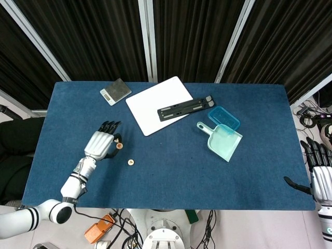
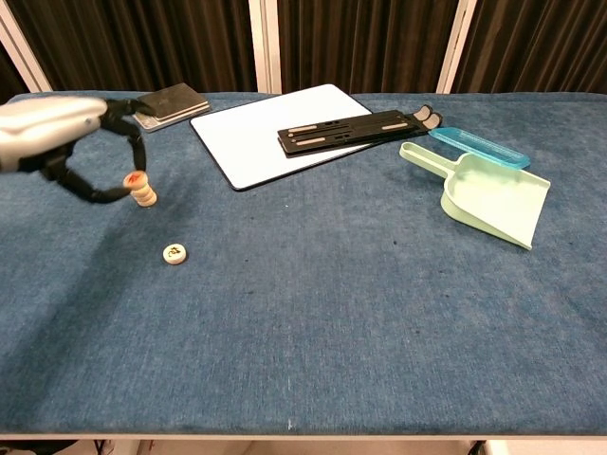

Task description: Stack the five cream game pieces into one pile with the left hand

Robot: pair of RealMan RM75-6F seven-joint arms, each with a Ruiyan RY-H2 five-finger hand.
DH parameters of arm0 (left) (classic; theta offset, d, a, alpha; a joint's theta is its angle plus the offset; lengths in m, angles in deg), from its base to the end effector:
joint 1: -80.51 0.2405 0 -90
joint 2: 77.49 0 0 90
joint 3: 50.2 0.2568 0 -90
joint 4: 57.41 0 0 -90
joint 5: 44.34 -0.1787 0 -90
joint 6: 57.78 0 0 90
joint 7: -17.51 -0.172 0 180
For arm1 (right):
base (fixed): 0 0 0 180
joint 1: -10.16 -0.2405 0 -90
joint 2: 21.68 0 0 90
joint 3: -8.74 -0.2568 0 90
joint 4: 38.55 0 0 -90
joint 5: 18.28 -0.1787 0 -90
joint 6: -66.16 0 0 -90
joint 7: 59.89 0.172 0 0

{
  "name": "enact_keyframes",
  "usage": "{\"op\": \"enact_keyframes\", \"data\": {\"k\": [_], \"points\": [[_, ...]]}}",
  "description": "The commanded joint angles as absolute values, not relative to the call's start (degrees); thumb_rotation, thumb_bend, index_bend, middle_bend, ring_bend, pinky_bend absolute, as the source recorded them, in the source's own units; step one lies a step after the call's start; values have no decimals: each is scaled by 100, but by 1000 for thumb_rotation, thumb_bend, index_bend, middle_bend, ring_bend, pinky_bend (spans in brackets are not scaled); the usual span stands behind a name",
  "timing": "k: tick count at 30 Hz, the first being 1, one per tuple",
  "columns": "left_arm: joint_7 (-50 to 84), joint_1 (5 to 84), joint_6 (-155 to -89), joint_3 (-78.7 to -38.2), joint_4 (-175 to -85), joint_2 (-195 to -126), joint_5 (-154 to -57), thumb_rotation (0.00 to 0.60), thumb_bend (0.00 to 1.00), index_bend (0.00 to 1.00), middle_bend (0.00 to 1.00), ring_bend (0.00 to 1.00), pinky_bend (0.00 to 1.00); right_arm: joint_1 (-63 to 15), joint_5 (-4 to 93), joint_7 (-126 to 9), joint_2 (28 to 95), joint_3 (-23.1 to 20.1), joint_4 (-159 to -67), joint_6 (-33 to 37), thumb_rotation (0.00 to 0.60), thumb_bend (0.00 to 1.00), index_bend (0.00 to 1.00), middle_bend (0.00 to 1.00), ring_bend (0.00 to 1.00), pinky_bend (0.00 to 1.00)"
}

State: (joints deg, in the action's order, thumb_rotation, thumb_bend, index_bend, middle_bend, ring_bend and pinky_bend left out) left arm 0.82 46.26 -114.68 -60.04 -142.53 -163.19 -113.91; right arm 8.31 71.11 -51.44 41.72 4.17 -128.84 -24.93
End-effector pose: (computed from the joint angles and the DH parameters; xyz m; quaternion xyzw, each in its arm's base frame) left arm -0.1864 0.3431 0.0256 -0.7238 -0.3895 -0.3629 0.4390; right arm -0.2965 -0.1951 0.2118 0.5576 -0.3777 0.4546 0.5829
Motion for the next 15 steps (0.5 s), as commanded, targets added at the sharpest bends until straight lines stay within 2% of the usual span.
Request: {"op": "enact_keyframes", "data": {"k": [1, 8, 15], "points": [[-99, 4318, -11139, -6281, -14028, -16445, -10894, 600, 346, 495, 12, 0, 0, 824, 7098, -5141, 4170, 413, -12873, -2479, 600, 158, 0, 0, 0, 0], [-364, 4066, -10850, -6348, -13558, -16697, -10170, 600, 338, 496, 12, 0, 0, 832, 7061, -5100, 4151, 403, -12847, -2477, 600, 158, 0, 0, 0, 0], [-327, 4092, -10916, -6235, -13561, -16658, -10100, 600, 327, 496, 12, 0, 0, 815, 7040, -5105, 4169, 401, -12834, -2436, 600, 158, 0, 0, 0, 0]]}}
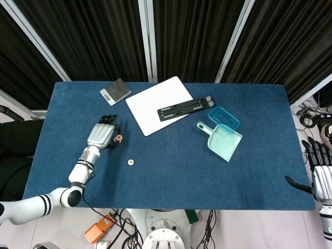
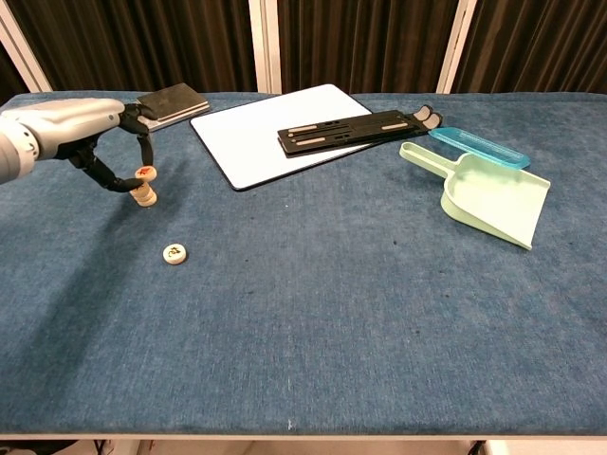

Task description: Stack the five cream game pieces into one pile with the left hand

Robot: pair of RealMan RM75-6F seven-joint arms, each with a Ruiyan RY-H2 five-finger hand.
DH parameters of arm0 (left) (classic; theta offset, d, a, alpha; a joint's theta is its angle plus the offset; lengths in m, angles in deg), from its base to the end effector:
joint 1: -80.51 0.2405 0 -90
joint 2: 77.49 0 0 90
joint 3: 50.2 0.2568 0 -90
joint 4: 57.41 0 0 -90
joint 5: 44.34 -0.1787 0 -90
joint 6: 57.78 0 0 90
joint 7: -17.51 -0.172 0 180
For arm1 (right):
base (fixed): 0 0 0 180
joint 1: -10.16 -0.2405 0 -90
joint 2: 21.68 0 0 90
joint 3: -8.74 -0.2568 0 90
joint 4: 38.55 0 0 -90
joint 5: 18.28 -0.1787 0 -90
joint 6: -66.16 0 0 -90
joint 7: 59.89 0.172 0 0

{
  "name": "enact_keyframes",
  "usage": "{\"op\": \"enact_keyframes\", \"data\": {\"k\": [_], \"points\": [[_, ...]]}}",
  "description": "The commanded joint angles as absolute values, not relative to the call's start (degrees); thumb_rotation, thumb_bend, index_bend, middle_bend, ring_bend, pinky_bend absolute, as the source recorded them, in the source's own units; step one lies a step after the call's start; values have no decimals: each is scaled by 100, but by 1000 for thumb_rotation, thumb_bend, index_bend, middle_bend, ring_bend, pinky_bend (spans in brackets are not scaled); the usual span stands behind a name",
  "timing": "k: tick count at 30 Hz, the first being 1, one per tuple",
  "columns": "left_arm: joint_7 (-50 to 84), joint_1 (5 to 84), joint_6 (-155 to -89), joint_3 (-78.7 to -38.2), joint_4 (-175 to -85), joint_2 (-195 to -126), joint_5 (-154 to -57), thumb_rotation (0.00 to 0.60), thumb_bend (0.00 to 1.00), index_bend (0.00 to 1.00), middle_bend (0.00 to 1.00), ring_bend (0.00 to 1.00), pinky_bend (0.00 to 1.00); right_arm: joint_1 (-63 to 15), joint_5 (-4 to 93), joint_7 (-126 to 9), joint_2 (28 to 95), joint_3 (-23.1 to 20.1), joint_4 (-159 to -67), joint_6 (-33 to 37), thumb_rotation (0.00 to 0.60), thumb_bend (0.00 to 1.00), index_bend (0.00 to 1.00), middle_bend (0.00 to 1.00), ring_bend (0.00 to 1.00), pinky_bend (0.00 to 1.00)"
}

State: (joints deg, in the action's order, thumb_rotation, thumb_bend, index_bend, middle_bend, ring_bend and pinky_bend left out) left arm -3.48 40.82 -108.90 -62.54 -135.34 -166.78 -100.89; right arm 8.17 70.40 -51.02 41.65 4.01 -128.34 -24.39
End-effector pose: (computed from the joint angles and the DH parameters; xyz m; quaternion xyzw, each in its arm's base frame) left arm -0.1956 0.3778 0.0104 -0.7081 -0.4263 -0.3155 0.4662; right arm -0.2998 -0.1965 0.2128 0.5558 -0.3805 0.4508 0.5857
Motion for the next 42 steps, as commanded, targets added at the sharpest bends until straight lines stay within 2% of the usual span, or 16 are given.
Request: {"op": "enact_keyframes", "data": {"k": [1, 42], "points": [[-313, 4099, -10935, -6222, -13582, -16643, -10116, 600, 327, 496, 12, 0, 0, 813, 7039, -5109, 4172, 400, -12836, -2434, 600, 158, 0, 0, 0, 0], [-397, 3938, -10925, -6017, -13439, -16633, -9769, 600, 292, 442, 0, 0, 0, 810, 6997, -5172, 4149, 389, -12890, -2410, 600, 158, 0, 0, 0, 0]]}}
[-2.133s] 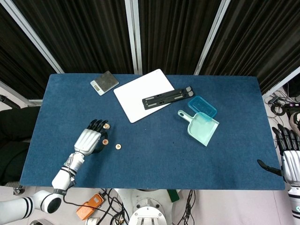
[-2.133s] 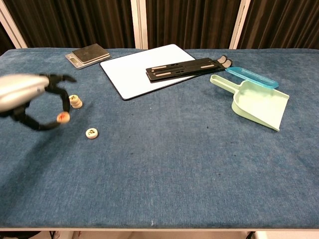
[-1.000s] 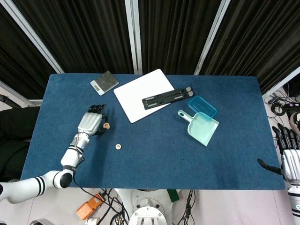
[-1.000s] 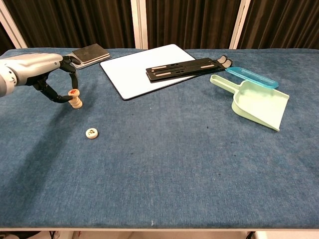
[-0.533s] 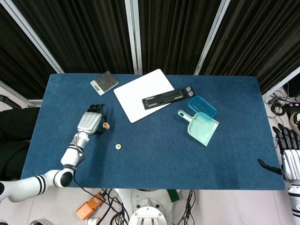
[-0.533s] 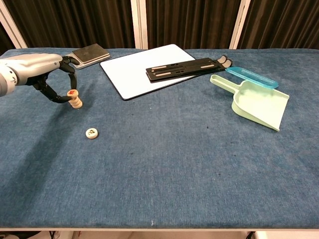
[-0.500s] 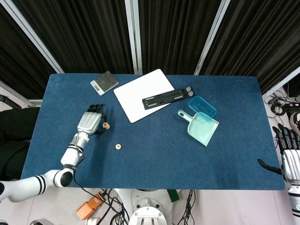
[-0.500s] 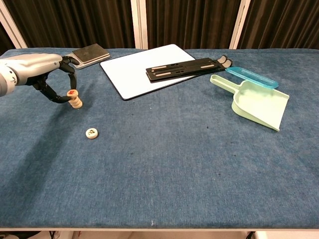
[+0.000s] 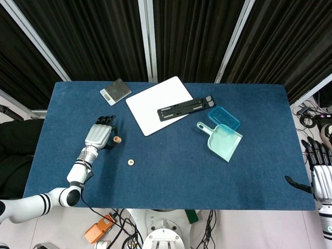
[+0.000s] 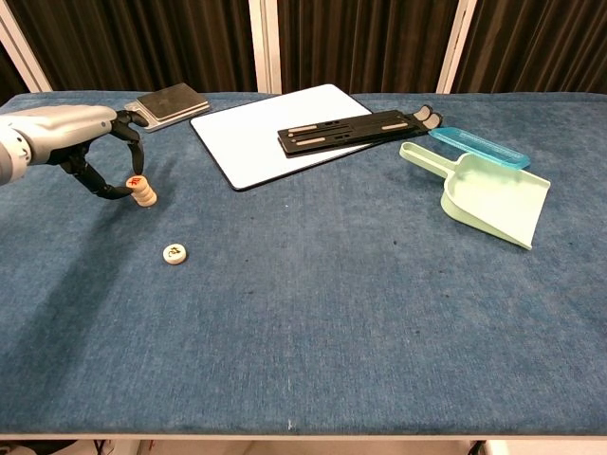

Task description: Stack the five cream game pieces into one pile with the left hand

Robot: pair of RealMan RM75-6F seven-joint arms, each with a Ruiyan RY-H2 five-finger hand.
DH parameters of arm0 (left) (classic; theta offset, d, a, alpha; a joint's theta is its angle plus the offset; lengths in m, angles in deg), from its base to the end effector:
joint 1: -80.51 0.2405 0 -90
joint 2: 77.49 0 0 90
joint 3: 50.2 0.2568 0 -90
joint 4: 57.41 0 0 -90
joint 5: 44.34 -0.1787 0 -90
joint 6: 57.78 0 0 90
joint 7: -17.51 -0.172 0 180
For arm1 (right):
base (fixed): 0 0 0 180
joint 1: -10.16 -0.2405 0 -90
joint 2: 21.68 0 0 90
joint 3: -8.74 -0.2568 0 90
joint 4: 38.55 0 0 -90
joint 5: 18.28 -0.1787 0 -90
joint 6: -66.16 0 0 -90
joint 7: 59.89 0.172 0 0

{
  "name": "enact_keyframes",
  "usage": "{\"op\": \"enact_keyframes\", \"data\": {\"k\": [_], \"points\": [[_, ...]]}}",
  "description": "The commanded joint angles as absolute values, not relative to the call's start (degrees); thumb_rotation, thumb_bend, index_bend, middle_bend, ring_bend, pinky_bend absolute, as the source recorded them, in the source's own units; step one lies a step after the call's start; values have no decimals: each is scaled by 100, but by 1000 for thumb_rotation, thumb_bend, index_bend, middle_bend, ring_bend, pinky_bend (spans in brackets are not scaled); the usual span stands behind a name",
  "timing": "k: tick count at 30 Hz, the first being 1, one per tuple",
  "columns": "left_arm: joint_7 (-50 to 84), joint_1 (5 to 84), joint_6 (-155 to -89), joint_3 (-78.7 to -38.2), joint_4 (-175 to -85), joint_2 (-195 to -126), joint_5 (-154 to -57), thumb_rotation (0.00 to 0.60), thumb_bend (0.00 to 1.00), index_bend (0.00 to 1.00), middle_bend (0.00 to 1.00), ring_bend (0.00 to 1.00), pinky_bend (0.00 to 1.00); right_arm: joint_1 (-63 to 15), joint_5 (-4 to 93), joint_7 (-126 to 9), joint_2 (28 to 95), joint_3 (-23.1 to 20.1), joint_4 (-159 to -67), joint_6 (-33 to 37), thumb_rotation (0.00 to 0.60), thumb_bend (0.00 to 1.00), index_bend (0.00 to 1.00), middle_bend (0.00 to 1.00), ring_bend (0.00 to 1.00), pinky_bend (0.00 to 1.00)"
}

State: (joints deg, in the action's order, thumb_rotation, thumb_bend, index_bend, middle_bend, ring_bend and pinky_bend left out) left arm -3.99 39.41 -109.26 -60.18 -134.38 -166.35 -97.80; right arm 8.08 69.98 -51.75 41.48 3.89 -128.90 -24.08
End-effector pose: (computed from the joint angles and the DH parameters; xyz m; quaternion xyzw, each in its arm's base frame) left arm -0.2047 0.3798 0.0108 -0.7094 -0.4282 -0.2947 0.4759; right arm -0.2994 -0.1973 0.2130 0.5555 -0.3809 0.4474 0.5883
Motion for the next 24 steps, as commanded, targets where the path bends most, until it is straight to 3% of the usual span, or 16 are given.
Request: {"op": "enact_keyframes", "data": {"k": [1, 5, 7, 10, 15, 19, 24], "points": [[-396, 3936, -10925, -6016, -13438, -16634, -9764, 600, 291, 441, 0, 0, 0, 811, 6994, -5169, 4149, 389, -12887, -2409, 600, 158, 0, 0, 0, 0], [-380, 3935, -10937, -6014, -13456, -16627, -9750, 599, 282, 393, 0, 0, 0, 815, 6996, -5162, 4150, 391, -12878, -2414, 600, 158, 0, 0, 0, 0], [-334, 3967, -10990, -6024, -13562, -16556, -9772, 591, 275, 323, 0, 0, 0, 819, 6995, -5158, 4149, 390, -12880, -2422, 600, 158, 0, 0, 0, 0], [-115, 4151, -11452, -6033, -13884, -16403, -10156, 582, 272, 272, 0, 0, 0, 823, 6981, -5138, 4138, 386, -12876, -2421, 600, 158, 0, 0, 0, 0], [100, 4495, -12161, -5642, -14571, -15987, -11335, 582, 272, 310, 0, 0, 0, 801, 6980, -5116, 4140, 376, -12870, -2393, 600, 158, 0, 0, 0, 0], [-56, 4588, -12213, -5299, -14823, -15863, -11818, 583, 271, 379, 0, 0, 0, 770, 7029, -5111, 4180, 390, -12850, -2367, 600, 158, 0, 0, 0, 0], [-284, 4650, -12151, -5074, -14769, -16079, -12005, 580, 272, 385, 0, 0, 0, 790, 7033, -5083, 4199, 403, -12807, -2393, 600, 159, 0, 0, 0, 0]]}}
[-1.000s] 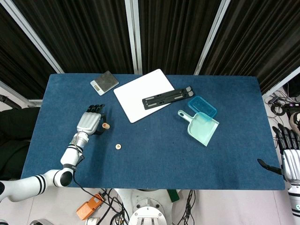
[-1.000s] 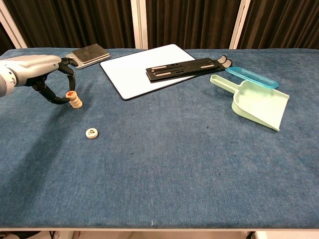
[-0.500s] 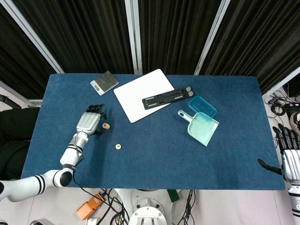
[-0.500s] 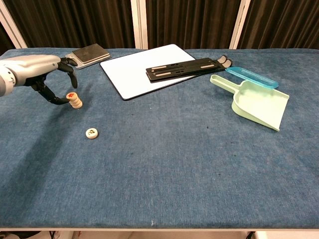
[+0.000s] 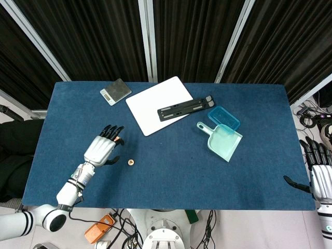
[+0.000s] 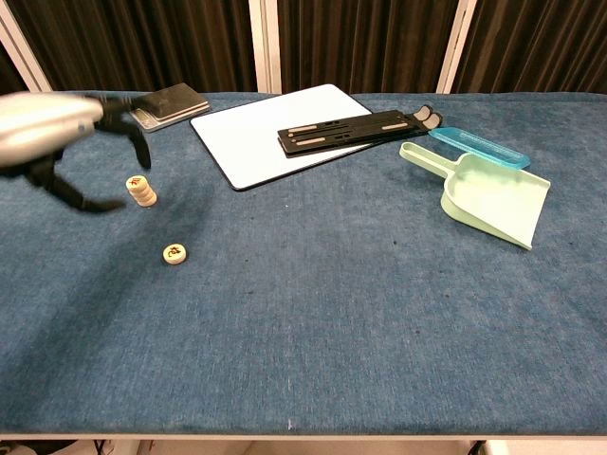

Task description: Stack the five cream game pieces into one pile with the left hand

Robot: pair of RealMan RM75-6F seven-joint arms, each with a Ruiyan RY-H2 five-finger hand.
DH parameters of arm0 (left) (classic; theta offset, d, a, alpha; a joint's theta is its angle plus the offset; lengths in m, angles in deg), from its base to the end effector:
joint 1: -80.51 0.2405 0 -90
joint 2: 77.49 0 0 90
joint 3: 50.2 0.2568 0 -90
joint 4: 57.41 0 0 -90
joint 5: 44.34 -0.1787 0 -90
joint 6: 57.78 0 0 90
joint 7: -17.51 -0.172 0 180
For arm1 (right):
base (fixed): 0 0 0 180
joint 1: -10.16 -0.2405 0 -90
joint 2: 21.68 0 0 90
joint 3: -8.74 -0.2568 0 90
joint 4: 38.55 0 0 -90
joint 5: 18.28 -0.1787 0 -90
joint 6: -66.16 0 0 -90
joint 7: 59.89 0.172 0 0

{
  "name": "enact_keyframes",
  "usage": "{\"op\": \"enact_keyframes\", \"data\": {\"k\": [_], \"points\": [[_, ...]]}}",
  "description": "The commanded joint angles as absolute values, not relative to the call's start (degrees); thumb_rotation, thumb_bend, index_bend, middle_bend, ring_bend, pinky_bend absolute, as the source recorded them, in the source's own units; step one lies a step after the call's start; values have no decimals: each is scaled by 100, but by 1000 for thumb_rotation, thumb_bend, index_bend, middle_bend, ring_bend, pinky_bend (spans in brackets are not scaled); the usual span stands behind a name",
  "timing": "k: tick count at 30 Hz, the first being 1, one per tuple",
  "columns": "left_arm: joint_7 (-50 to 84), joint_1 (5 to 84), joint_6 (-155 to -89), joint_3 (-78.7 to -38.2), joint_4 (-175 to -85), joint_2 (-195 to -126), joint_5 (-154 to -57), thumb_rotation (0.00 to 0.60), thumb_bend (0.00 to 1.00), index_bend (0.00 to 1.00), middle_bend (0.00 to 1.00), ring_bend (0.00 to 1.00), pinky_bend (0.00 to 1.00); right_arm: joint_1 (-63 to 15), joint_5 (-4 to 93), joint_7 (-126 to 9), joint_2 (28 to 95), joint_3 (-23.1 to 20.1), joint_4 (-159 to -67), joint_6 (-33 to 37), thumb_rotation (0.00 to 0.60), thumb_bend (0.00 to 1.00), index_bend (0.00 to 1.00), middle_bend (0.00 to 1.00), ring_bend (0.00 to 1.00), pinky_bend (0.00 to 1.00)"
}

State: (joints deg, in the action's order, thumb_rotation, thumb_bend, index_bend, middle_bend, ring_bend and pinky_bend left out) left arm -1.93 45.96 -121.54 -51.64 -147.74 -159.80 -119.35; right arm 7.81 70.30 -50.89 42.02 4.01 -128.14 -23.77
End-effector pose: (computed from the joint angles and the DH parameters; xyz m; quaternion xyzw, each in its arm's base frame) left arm -0.1805 0.3130 0.0311 -0.7648 -0.3296 -0.3554 0.4245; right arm -0.3000 -0.1986 0.2096 0.5572 -0.3842 0.4505 0.5822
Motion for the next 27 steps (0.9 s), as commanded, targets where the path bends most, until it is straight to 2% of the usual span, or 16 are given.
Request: {"op": "enact_keyframes", "data": {"k": [1, 18, 27], "points": [[-303, 4651, -12124, -5062, -14742, -16126, -12006, 581, 272, 385, 0, 0, 0, 795, 7039, -5083, 4193, 404, -12809, -2406, 600, 158, 0, 0, 0, 0], [-768, 4451, -11588, -5214, -14216, -16953, -11656, 593, 272, 394, 0, 0, 0, 853, 7069, -5108, 4174, 421, -12835, -2500, 600, 158, 0, 0, 0, 0], [-805, 4427, -11482, -5275, -14048, -17089, -11500, 599, 269, 431, 0, 0, 0, 859, 7057, -5138, 4165, 418, -12856, -2500, 600, 158, 0, 0, 0, 0]]}}
